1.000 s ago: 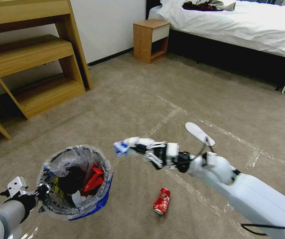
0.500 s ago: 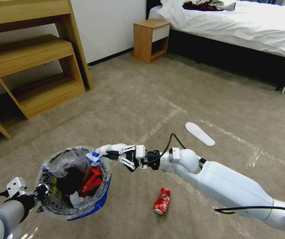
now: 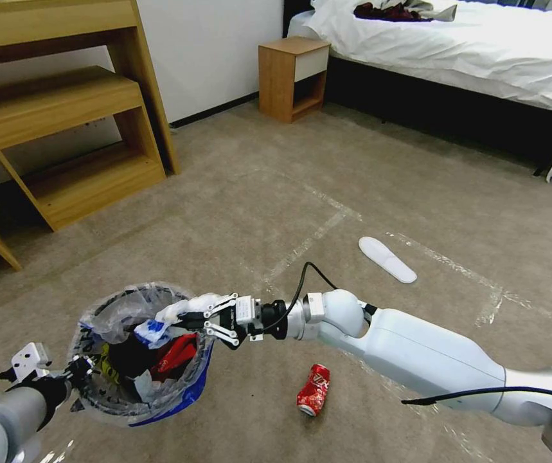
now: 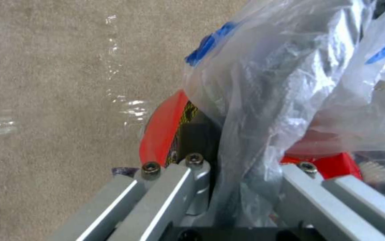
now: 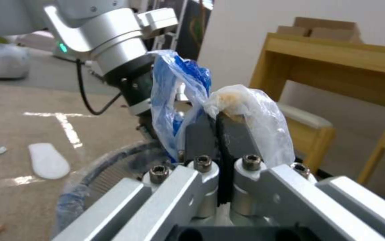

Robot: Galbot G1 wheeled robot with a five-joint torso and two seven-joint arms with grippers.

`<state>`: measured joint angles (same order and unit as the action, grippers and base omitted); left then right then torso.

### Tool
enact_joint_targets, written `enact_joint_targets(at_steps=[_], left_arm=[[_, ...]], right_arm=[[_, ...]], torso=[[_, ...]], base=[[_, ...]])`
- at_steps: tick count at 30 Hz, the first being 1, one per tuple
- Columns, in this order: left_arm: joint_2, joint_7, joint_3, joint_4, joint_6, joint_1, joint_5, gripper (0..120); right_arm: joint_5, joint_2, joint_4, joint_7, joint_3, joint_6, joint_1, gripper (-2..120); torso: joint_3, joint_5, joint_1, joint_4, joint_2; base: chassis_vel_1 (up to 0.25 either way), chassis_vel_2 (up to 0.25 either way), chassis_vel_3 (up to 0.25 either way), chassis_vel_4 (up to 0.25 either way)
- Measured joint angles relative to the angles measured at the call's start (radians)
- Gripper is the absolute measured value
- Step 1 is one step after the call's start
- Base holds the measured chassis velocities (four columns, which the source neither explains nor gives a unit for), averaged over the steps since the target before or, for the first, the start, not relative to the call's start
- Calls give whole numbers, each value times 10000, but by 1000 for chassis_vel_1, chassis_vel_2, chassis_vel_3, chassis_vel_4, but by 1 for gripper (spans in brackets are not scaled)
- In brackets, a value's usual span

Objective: Pick up the trash bin and place the garbage on the floor into it.

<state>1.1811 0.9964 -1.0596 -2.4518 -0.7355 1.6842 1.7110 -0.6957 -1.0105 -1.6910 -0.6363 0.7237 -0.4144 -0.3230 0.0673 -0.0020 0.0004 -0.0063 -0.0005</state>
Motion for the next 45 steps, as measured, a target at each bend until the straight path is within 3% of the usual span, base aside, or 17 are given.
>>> enact_joint_targets(at_steps=[20,42,45], left_arm=[[49,0,-22,-63,1,89,-56,0],[-41,-5,36,-11,0,44,-6,0],[-11,-5,49,-9,0,54,-12,0]], right_arm=[[-50,-1150,293,67,1770,5,1358,0],[12,-1979,988,78,2379,-319,1552,0],[106,-2007,1076,123,2353,-405,1512,12]], torso=[[0,0,0,0,0],[0,0,0,0,-1],[0,0,0,0,0]], base=[[0,0,0,0],[0,0,0,0],[0,0,0,0]])
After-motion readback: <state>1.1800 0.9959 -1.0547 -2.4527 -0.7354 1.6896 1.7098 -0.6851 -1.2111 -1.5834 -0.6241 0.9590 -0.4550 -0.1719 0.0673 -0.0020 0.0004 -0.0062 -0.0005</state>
